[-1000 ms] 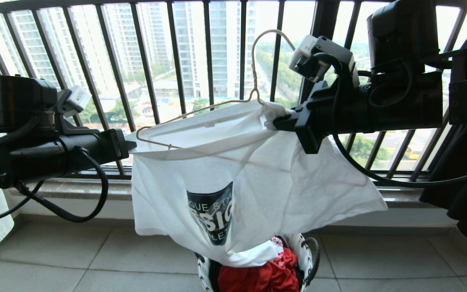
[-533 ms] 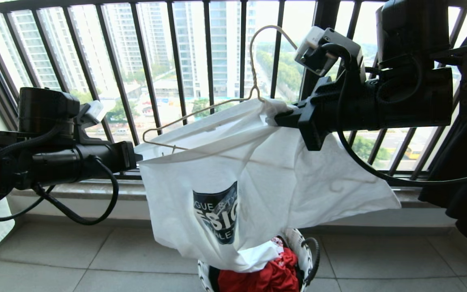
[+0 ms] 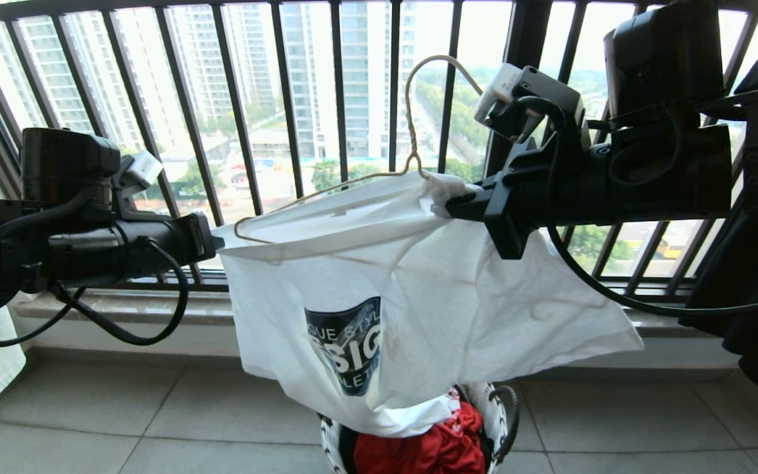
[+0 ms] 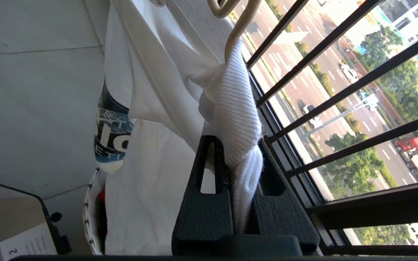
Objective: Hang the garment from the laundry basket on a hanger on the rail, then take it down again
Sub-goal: Hang the clothes on the clothes rack
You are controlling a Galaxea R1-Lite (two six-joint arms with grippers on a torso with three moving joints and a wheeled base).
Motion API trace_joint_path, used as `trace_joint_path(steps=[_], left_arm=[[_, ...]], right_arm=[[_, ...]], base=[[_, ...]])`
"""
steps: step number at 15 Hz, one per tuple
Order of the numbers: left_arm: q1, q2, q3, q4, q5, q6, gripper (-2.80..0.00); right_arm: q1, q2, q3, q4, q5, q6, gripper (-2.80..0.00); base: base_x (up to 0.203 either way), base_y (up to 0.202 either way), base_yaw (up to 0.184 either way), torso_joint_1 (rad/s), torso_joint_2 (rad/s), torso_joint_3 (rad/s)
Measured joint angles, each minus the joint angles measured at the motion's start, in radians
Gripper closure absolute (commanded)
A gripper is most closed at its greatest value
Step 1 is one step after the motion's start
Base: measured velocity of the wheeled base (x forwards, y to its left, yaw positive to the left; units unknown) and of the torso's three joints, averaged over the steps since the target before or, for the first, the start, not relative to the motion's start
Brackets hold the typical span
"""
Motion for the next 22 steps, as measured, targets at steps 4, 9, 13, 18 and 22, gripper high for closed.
trace_joint_path(steps=[4, 9, 13, 18, 22], left_arm=[[0.002, -0.009, -0.004, 0.011, 0.0, -0.001, 0.0], [0.0, 0.053, -0.014, -0.001, 0.003, -0.007, 0.0], [0.0, 0.086, -0.013, -0.001, 0.0, -0.013, 0.0], [-0.017, 0.081, 0.014, 0.002, -0.003, -0.008, 0.0], [-0.036, 0.027, 0.04, 0.013, -0.004, 0.007, 0.0]], right_arm=[[0.0, 0.013, -0.009, -0.045, -0.002, -0.002, 0.0], [0.0, -0.006, 0.019, -0.073, 0.004, -0.004, 0.0], [0.006, -0.019, 0.032, -0.087, 0.019, 0.01, 0.0], [0.007, -0.015, 0.025, -0.173, 0.021, 0.054, 0.0], [0.004, 0.005, 0.018, -0.197, 0.017, 0.063, 0.0]], base=[[0.0, 0.0, 0.0, 0.0, 0.0, 0.0], [0.0, 0.0, 0.0, 0.0, 0.0, 0.0], [0.0, 0.0, 0.0, 0.0, 0.0, 0.0], [0.0, 0.0, 0.0, 0.0, 0.0, 0.0], [0.0, 0.0, 0.0, 0.0, 0.0, 0.0]])
